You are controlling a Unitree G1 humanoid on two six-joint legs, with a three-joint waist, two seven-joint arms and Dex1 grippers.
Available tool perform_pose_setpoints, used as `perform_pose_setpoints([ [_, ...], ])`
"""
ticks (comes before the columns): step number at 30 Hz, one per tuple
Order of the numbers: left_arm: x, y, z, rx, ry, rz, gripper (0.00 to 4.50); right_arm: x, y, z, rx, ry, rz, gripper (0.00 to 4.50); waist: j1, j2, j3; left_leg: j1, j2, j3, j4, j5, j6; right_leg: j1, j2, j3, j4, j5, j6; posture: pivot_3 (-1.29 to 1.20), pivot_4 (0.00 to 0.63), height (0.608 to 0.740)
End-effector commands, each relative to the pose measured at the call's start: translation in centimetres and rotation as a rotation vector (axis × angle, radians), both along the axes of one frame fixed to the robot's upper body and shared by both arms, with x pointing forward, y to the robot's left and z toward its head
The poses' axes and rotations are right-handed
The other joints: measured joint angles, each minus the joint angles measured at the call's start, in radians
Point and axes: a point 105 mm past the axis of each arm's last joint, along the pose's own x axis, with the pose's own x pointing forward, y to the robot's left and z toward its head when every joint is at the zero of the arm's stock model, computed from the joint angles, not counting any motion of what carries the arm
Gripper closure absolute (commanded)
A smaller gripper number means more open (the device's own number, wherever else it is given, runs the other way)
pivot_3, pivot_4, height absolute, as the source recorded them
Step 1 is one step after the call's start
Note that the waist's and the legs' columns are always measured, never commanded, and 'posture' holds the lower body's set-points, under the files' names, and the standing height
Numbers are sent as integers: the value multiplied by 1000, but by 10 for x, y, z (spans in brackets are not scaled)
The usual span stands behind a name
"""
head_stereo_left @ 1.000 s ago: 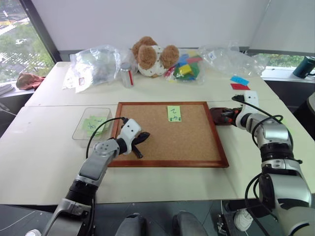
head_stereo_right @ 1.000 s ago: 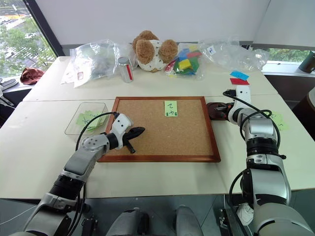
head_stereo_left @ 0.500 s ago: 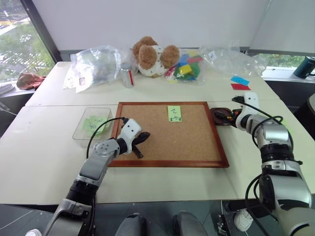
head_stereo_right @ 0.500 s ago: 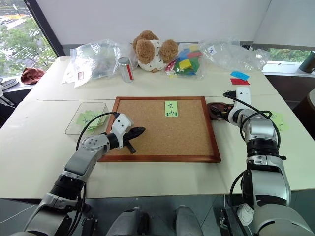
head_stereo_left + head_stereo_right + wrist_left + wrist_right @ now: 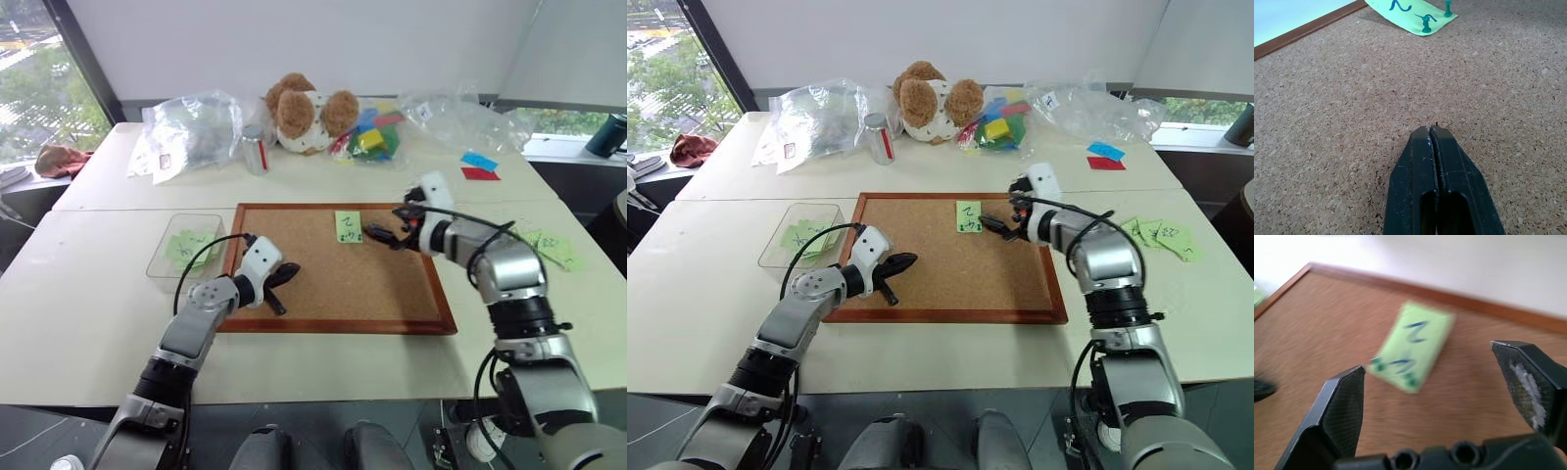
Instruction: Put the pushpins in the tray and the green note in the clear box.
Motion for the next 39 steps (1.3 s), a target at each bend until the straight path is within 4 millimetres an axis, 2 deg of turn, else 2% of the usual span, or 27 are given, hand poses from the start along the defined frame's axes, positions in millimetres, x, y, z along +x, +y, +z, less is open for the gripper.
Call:
perform_pose_setpoints([
  [1,-4,4,-20,39,64,13,4500,5,1,8,-22,-51,-3,1292,0,0,0,0,0,0,0,0,0,0,0,0,0,0,0,0,150,740],
  [20,-7,8,-20,45,66,24,4500,17,15,-12,-43,-48,28,1292,-3,0,0,0,0,0,-1,0,0,0,0,0,0,0,0,0,150,740],
  [23,-7,8,-20,45,65,25,4500,18,17,-13,-36,-45,32,2138,-3,0,0,0,0,0,-1,0,0,0,0,0,0,0,0,0,150,740],
  [28,-8,9,-20,47,65,30,4500,19,18,-15,-36,-41,34,4476,-4,0,0,0,0,0,-1,0,0,0,0,0,-1,0,0,0,150,740],
  [34,-8,10,-20,47,63,33,4500,18,17,-12,-41,-47,38,4476,-4,0,0,0,0,0,-1,0,0,0,0,0,-1,0,0,0,150,740],
  [39,-10,8,-25,53,79,24,4500,18,13,26,27,-113,21,4476,-3,0,0,0,0,0,-1,0,0,0,0,0,-1,0,0,0,150,740],
])
